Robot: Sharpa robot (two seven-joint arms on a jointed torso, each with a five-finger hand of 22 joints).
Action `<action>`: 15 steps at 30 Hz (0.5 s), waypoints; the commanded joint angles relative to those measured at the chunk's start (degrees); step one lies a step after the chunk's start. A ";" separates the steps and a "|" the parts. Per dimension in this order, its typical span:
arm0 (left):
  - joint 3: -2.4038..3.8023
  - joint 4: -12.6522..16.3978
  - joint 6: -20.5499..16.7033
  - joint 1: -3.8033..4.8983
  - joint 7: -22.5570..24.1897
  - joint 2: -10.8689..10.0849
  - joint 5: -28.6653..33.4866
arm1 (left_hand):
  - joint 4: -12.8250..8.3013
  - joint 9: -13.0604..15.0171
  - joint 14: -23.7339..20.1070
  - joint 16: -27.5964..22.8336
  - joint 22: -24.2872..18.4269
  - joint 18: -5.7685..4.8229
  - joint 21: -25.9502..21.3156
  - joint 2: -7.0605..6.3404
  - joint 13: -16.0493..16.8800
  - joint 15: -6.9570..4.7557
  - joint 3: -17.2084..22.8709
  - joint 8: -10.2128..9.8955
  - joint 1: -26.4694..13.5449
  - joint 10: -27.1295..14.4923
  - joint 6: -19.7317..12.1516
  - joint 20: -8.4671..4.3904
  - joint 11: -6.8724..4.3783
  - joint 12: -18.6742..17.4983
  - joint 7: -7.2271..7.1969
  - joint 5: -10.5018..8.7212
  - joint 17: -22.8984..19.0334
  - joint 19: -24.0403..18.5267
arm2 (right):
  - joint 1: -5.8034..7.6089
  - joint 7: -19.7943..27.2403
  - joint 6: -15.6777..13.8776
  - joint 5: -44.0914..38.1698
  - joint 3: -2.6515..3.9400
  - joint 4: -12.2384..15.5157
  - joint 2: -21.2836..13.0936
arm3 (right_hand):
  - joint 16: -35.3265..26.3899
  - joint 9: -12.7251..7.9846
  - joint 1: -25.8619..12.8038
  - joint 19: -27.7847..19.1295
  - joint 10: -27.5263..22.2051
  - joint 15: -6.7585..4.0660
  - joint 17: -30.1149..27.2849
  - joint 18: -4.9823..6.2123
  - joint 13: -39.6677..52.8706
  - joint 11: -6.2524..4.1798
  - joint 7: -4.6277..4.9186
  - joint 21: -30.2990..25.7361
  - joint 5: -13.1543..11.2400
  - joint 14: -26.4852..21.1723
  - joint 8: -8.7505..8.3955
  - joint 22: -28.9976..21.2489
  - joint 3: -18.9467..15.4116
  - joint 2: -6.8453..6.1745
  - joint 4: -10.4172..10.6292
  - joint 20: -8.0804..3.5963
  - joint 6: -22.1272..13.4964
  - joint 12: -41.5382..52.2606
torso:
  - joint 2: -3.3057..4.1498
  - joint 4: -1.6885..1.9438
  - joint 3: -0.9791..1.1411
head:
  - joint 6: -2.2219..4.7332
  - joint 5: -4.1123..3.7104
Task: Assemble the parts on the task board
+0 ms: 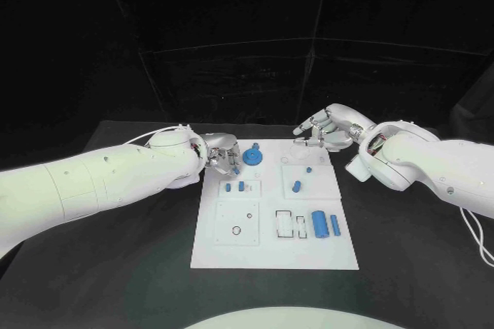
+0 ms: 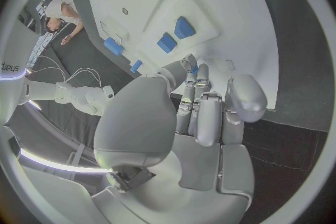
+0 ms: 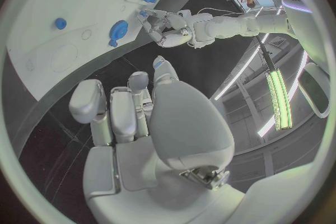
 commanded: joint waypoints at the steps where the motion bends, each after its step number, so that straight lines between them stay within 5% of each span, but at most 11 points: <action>1: -0.06 0.09 1.50 0.01 -0.44 0.16 0.21 | 0.03 -0.02 1.95 0.09 -0.04 -0.75 0.08 -0.09 -0.03 -0.12 0.28 -0.23 -0.40 0.45 0.12 -0.04 -0.06 -0.41 0.34 -0.20 -0.11 0.35 | 0.11 0.39 0.16 0.16 0.03 0.16 -0.02 | -0.33 -0.03 -0.02 -0.29 -0.18 -0.36 -0.06 0.89 -0.06 0.04 -0.04 -0.37 0.08 1.10 0.29 -0.06 -0.21 0.53 0.00 -0.10 -0.03 -0.06 | 0.01 0.03 0.01 | -0.06 -0.05; 15: -0.17 -0.03 0.87 -0.02 -0.21 0.56 0.21 | -0.02 -0.06 1.90 0.02 -0.05 -0.74 0.04 -0.29 -0.03 -0.10 0.27 -0.42 -0.69 0.51 0.11 -0.02 -0.03 -0.63 0.36 -0.21 -0.26 0.28 | 0.11 0.40 0.20 0.16 0.03 0.20 0.02 | -0.33 -0.03 -0.02 -0.29 -0.18 -0.36 -0.06 0.89 -0.06 0.04 -0.04 -0.37 0.08 1.10 0.29 -0.06 -0.21 0.53 0.00 -0.10 -0.03 -0.06 | -0.01 0.06 0.01 | -0.14 -0.17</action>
